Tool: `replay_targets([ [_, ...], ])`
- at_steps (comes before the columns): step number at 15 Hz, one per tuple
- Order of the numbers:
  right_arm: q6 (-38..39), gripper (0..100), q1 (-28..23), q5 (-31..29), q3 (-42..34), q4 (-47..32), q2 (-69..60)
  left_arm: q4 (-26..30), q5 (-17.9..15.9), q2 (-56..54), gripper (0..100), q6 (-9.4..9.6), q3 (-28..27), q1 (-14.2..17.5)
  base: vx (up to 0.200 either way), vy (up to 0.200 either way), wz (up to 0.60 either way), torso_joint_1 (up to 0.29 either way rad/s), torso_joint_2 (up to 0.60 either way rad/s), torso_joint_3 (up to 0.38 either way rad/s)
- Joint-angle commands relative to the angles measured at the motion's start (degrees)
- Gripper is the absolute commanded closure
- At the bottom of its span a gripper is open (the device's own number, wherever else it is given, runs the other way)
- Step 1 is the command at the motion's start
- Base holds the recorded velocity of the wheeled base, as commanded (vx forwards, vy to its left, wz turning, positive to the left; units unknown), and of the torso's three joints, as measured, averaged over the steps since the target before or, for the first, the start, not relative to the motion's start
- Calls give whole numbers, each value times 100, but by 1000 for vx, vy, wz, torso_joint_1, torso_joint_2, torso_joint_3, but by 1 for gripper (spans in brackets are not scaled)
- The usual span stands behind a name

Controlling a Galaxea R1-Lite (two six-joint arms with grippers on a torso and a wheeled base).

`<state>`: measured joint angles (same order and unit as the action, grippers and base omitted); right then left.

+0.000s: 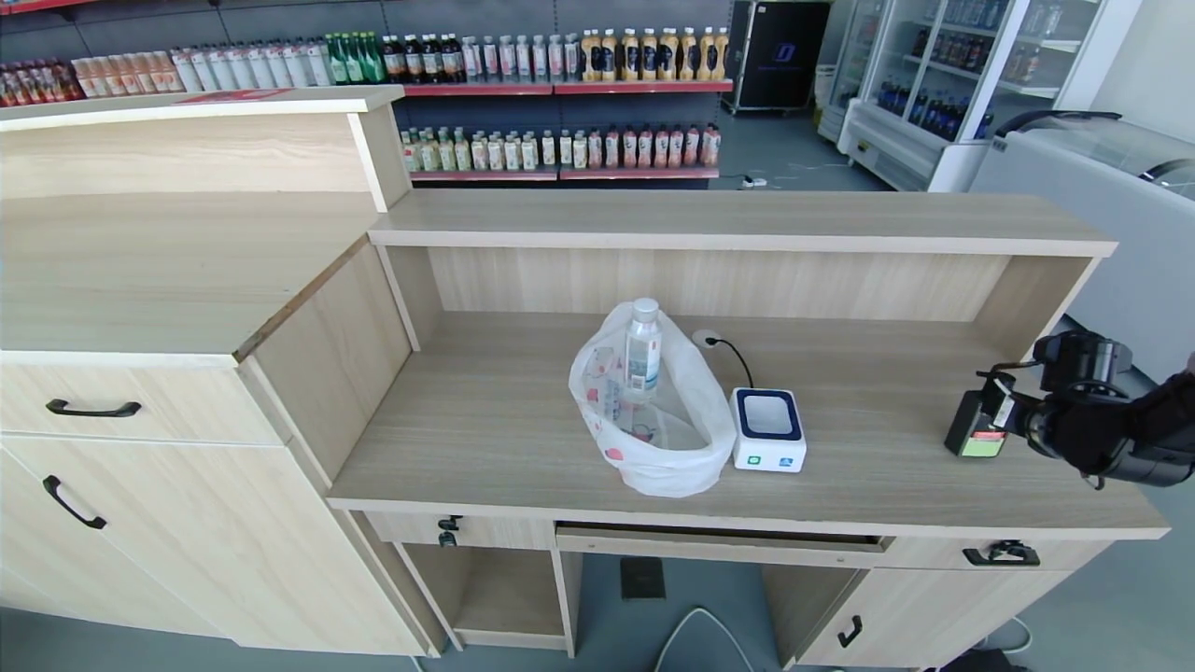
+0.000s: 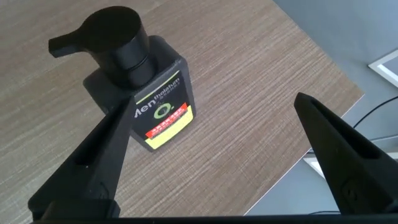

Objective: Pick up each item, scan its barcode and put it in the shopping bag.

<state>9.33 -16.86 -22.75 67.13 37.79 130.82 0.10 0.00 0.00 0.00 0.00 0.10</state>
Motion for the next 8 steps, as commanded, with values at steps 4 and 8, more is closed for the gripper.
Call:
replay_targets([
  [4,17,0,157,77,-420,9,-434,-1,0,9,0,0,0,-1,0,0,0,0,0,0],
  [8,-19,0,174,86,-464,18,-417,-1,0,9,0,0,0,-1,0,0,0,0,0,0],
])
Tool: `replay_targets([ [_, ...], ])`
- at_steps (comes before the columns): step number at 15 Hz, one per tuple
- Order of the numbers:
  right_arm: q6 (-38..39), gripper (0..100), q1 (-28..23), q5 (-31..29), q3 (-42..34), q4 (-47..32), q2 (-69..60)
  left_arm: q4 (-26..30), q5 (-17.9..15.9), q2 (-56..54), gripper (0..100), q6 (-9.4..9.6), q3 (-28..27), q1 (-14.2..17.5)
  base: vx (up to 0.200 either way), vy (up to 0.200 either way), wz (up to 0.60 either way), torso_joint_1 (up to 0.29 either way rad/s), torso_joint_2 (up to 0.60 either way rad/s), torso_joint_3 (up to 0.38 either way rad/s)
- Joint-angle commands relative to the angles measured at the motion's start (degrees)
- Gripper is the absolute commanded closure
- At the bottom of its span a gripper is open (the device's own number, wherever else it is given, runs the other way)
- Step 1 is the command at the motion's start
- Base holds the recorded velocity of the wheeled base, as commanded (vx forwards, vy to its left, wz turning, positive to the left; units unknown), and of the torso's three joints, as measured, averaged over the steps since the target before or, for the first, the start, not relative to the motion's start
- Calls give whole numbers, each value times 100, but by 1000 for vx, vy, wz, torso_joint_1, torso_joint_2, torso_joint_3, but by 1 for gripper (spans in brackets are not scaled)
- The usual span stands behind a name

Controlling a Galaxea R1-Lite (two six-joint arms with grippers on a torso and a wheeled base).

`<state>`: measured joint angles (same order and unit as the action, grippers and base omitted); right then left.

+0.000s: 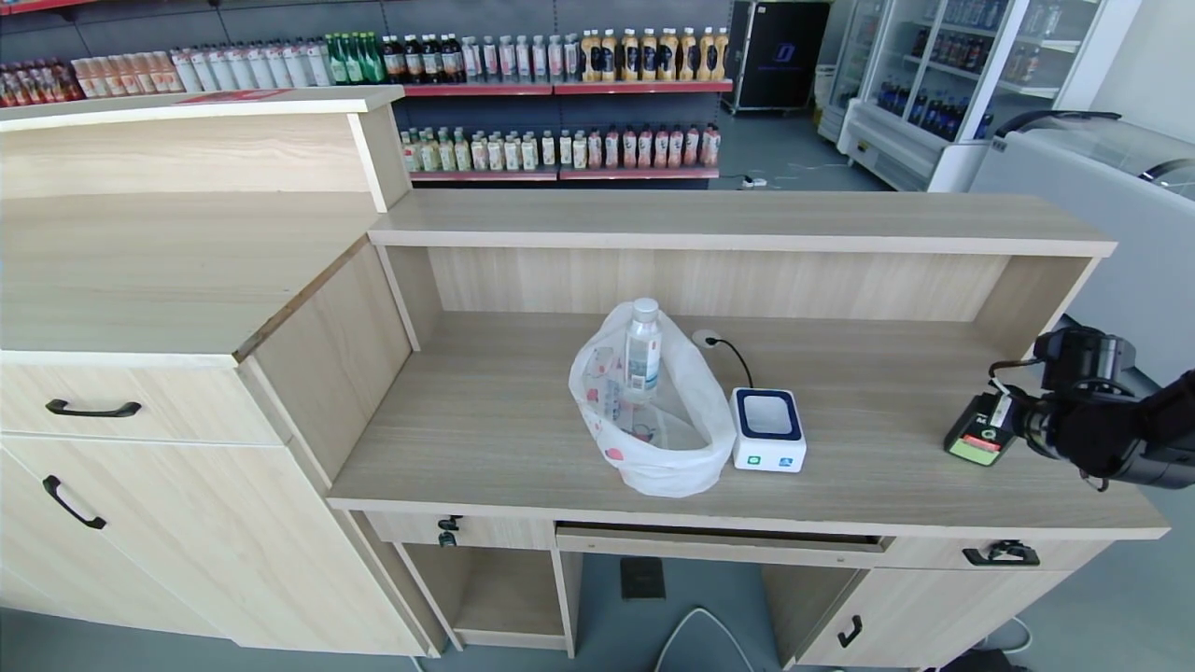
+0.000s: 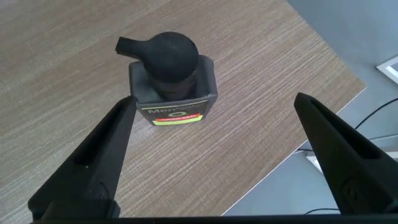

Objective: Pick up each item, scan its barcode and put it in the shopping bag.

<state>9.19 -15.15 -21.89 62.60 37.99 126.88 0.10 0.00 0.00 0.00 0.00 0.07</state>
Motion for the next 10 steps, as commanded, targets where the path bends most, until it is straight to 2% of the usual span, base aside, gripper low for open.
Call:
replay_targets([
  [1,-93,0,4,10,-37,-28,-5,-1,0,9,0,0,0,1,0,0,0,0,0,0],
  [2,-401,0,-49,27,-90,-37,3,-1,0,9,0,0,0,1,0,0,0,0,0,0],
  [5,-2106,0,-418,194,7,16,118,-1,9,9,0,0,0,1,0,0,0,0,0,0],
  [8,-3697,0,-831,1425,534,-54,241,-1,0,9,0,0,0,1,0,0,0,0,0,0],
  [9,-4066,0,-937,1961,727,-204,285,-1,0,9,0,0,0,1,0,0,0,0,0,0],
  [10,-4224,0,-972,2233,877,-441,329,-1,0,9,0,0,0,1,0,0,0,0,0,0],
])
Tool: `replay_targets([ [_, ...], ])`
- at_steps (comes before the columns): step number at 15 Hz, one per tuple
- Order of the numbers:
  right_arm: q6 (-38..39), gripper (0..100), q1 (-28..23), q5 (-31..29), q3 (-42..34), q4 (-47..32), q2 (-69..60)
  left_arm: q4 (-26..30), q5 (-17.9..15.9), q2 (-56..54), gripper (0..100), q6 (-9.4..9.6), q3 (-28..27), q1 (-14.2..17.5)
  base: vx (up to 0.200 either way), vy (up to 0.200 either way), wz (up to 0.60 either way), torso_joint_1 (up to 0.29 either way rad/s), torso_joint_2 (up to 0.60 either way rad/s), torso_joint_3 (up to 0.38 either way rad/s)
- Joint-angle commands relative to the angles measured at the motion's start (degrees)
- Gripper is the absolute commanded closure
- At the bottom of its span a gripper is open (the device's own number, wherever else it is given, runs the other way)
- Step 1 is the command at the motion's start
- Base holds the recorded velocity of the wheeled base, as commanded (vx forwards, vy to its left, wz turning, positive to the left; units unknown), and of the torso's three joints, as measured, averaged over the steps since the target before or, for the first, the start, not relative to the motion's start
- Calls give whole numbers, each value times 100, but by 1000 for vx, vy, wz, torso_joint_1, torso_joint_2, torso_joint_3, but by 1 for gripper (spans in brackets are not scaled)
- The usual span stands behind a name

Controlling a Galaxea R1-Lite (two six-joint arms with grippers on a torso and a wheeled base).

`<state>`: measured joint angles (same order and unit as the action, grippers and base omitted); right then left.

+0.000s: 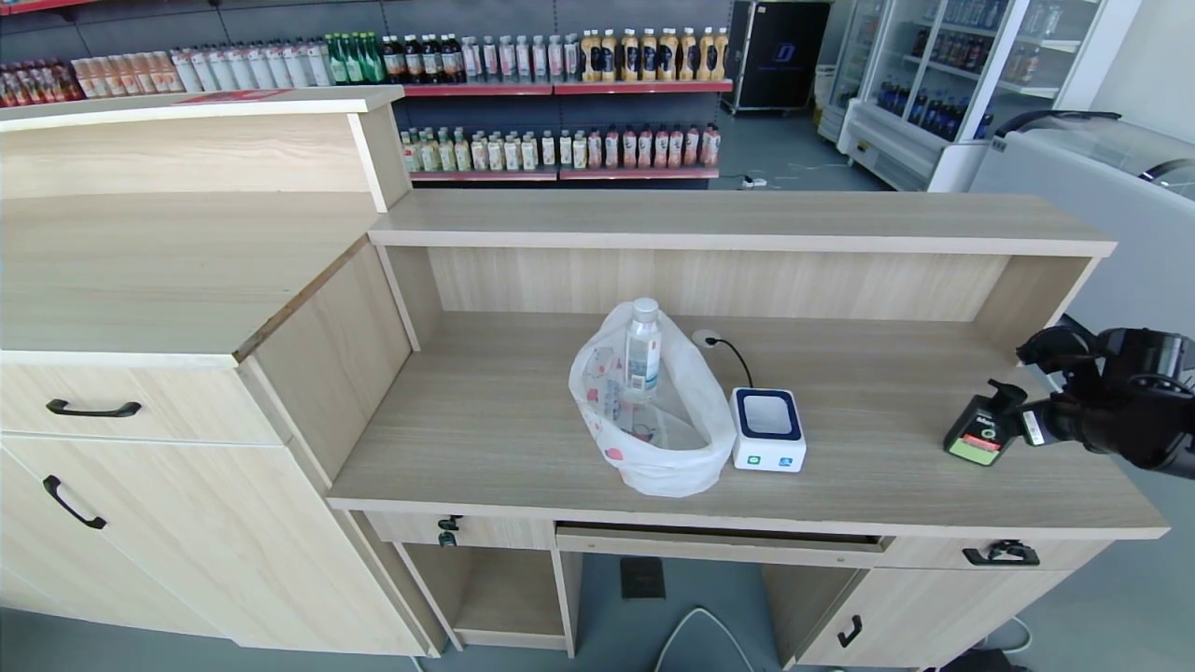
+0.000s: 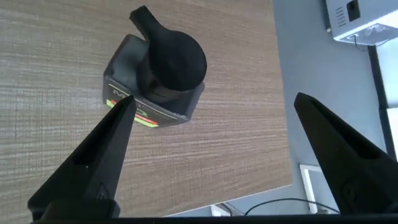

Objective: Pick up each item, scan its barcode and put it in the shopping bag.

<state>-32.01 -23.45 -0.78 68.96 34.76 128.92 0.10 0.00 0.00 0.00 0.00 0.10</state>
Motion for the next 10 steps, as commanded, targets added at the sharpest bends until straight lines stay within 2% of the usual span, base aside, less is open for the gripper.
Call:
replay_targets([
  [1,-183,0,-151,219,346,-268,151,-1,0,9,0,0,0,-1,0,0,0,0,0,0],
  [6,-367,0,-89,772,416,-364,371,-1,9,9,0,0,0,-1,0,0,0,0,0,0],
  [10,-411,0,60,825,355,-338,450,-1,0,9,0,0,0,-1,0,0,0,0,0,0],
])
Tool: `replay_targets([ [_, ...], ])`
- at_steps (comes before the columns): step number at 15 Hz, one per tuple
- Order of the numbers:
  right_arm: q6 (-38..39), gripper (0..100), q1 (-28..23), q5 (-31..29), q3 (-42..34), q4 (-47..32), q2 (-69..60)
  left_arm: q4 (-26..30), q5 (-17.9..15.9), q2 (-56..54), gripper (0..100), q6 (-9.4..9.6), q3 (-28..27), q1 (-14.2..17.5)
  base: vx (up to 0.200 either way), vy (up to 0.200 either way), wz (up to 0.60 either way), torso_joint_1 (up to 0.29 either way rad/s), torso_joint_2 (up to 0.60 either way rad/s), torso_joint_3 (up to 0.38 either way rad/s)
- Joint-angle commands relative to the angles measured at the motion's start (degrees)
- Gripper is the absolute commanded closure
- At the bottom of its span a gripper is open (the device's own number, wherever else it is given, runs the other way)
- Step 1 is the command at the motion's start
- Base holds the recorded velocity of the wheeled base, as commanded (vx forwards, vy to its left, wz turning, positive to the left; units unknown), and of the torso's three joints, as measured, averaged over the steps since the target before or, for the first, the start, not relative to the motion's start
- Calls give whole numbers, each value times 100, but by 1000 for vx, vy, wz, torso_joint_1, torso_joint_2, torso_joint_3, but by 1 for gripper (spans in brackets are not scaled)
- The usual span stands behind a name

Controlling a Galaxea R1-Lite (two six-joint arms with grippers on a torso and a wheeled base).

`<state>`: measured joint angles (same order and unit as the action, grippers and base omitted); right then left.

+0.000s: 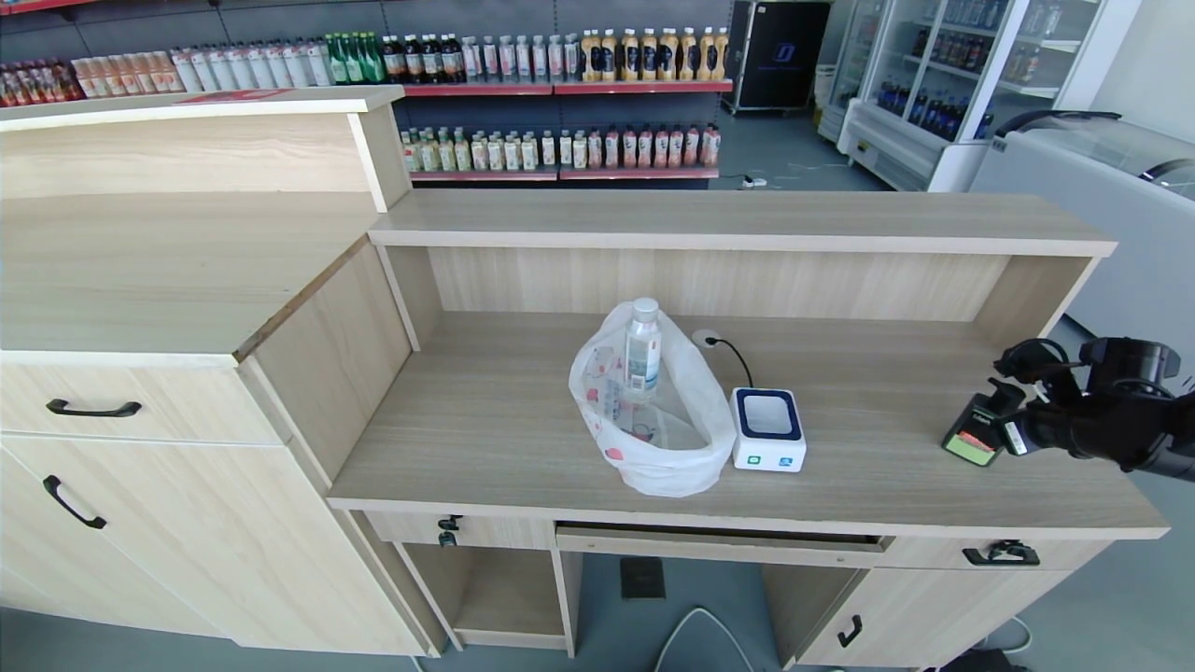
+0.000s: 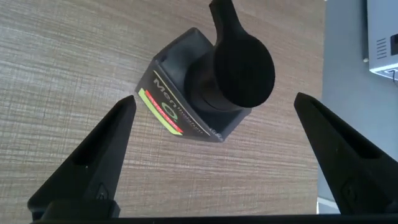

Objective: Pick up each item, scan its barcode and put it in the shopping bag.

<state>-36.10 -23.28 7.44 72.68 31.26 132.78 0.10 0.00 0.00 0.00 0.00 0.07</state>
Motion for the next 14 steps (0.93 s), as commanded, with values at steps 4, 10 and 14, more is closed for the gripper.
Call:
replay_targets([
  [4,6,0,61,3,106,21,266,-1,0,9,0,0,0,1,0,0,0,0,0,0],
  [10,208,0,254,30,405,30,565,-1,0,9,0,0,0,1,0,0,0,0,0,0],
  [14,243,0,395,30,528,30,697,-1,0,9,0,0,0,1,0,0,0,0,0,0],
])
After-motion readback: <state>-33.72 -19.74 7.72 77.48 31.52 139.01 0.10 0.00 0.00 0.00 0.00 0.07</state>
